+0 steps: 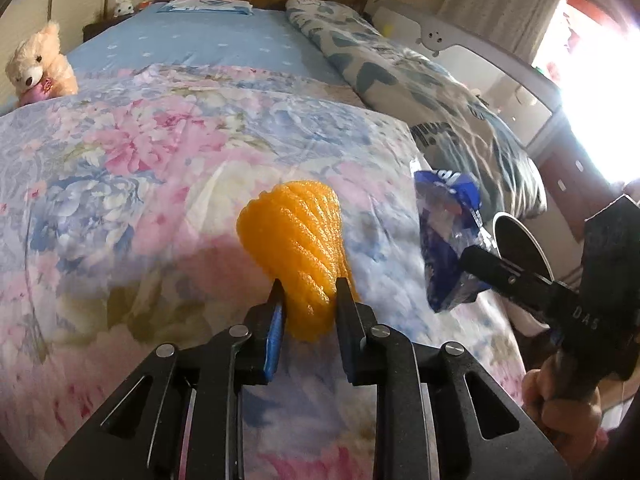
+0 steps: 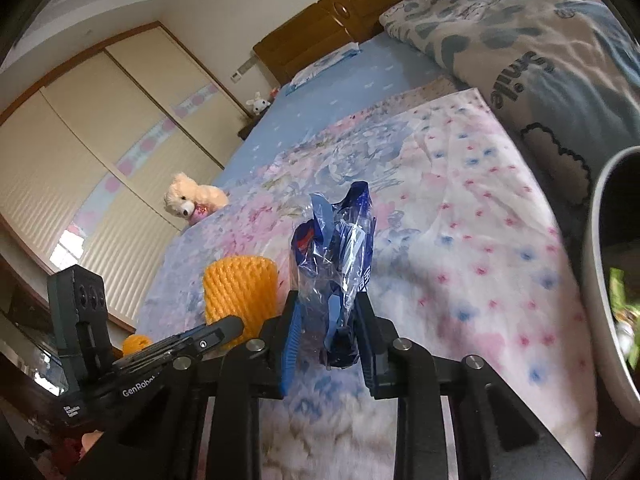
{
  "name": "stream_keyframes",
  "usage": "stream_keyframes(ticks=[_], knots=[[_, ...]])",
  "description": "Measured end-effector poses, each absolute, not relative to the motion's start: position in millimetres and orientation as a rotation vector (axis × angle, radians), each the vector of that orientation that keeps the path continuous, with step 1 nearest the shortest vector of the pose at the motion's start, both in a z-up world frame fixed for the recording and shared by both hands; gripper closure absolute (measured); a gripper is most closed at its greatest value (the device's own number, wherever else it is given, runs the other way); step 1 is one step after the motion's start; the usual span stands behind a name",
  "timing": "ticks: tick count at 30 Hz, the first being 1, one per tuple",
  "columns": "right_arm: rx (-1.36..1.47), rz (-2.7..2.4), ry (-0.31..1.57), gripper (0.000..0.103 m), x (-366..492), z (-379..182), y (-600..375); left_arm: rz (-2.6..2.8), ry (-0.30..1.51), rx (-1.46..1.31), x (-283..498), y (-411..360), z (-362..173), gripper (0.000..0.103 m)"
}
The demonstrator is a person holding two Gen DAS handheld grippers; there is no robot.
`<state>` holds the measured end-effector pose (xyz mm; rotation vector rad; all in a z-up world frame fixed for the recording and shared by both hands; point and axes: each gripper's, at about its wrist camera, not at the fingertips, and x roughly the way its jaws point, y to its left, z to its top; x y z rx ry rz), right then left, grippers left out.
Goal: Collect trash
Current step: 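Carry the orange mesh and plastic bag over the black bin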
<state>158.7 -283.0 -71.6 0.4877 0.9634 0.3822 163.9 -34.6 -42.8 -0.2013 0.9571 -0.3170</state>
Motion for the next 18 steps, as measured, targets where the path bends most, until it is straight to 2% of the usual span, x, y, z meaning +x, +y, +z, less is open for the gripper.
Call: stream_keyframes(ticks=[18], knots=[[0.439,0.308,0.876,0.077,75.8,-34.1,-323.2,-0.385,0.934,-0.093,108.1,-94.1,-25.5,0.081]])
